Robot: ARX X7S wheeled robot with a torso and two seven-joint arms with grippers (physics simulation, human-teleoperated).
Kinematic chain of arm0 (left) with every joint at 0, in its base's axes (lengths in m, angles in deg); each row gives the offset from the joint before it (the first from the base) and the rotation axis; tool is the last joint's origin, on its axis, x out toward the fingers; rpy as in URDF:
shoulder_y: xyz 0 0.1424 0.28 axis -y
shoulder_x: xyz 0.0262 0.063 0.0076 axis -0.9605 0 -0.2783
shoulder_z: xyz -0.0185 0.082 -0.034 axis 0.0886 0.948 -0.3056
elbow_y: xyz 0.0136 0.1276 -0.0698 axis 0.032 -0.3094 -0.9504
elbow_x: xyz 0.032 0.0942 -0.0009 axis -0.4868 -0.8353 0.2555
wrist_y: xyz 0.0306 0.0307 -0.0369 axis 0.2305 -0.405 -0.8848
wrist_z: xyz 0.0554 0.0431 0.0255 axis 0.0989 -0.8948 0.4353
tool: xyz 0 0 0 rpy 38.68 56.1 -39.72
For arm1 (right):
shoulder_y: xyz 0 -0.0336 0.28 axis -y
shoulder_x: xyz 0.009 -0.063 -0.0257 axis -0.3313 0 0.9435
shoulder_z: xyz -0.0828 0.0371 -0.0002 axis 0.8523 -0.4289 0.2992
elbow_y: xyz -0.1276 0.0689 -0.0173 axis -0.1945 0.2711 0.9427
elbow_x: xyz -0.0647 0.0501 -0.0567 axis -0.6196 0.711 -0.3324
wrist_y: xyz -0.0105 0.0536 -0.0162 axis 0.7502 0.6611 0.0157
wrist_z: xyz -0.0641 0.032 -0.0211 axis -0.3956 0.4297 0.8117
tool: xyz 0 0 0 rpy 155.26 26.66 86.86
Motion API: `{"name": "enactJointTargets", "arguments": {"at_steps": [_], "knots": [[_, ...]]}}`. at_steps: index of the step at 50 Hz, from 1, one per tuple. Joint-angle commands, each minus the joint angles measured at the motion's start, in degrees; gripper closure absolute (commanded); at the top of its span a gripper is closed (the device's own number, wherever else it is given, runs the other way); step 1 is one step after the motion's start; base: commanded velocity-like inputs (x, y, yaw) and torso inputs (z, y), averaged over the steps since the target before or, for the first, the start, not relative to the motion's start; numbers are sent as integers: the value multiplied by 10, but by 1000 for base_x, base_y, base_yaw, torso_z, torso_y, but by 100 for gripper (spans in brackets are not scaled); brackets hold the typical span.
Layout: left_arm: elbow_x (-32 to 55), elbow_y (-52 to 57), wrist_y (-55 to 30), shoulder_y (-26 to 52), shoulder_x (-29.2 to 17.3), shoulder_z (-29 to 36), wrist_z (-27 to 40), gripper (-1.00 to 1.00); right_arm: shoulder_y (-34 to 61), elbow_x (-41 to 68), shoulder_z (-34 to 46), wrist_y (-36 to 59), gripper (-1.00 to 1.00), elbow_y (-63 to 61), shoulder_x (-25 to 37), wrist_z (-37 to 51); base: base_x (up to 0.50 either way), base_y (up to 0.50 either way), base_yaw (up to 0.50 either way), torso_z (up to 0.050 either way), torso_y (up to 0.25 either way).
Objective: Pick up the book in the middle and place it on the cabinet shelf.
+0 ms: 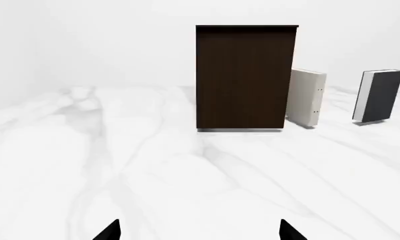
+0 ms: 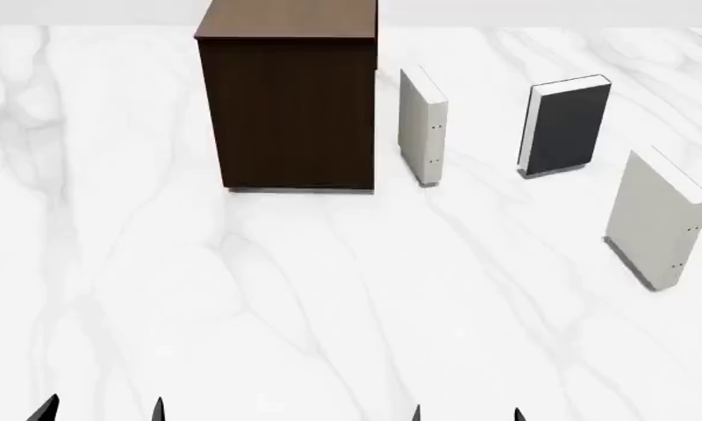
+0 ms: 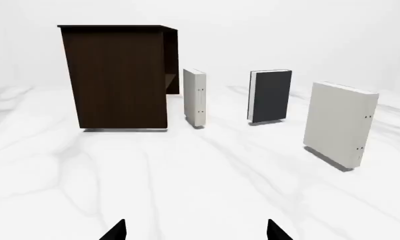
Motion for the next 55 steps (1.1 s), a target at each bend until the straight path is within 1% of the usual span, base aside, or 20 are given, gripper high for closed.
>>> {"name": "enactJointTargets", "arguments": {"at_steps": [1,22,25,26,49,53,55], "knots": [[3,0,0,0,-10,12,12,-100,1,9,12,0,-100,2,9,10,0,0,0,0,0],[14,5,-15,1,-38,48,50,-100,1,33,47,2,-100,-3,37,40,0,0,0,0,0],[16,3,-12,1,-38,49,51,-100,0,34,48,2,-100,-2,38,41,0,0,0,0,0],[-17,-8,-10,2,-9,16,18,-100,-1,9,18,4,-100,-3,12,12,0,0,0,0,0],[13,12,-15,-2,-38,45,55,-100,-3,33,50,-2,-100,-9,40,43,0,0,0,0,0],[-15,37,93,-15,-42,48,81,-100,-14,47,42,-72,-100,-32,37,50,0,0,0,0,0],[-38,47,168,-24,-45,47,103,-100,-27,70,44,-138,-100,-60,39,32,0,0,0,0,0]]}}
